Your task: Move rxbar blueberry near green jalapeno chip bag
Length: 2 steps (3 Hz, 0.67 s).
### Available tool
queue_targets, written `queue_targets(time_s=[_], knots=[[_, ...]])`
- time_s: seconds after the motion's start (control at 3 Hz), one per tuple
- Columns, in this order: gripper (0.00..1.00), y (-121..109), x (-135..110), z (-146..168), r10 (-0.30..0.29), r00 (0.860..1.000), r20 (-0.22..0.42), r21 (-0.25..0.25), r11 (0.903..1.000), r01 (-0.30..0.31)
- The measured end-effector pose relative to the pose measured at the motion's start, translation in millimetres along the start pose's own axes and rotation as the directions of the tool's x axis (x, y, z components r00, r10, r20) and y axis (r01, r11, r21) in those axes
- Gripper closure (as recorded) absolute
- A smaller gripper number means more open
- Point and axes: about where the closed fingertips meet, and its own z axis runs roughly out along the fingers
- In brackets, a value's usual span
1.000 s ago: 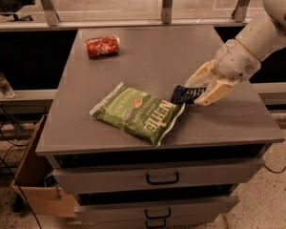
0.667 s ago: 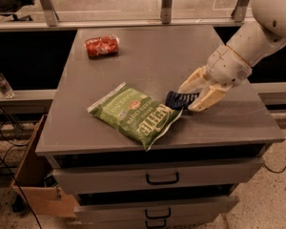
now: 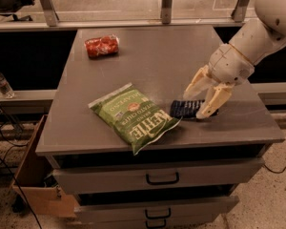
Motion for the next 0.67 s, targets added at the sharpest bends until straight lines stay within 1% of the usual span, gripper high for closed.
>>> queue_targets(time_s=[0.33,0.67], knots=[[0.00,-5,6,-17,0.009,1.000,-0.016,0.046,0.9989,-0.008],[0.00,-12,16,-40,0.039,0.999,-0.024,0.115,0.9927,-0.036]])
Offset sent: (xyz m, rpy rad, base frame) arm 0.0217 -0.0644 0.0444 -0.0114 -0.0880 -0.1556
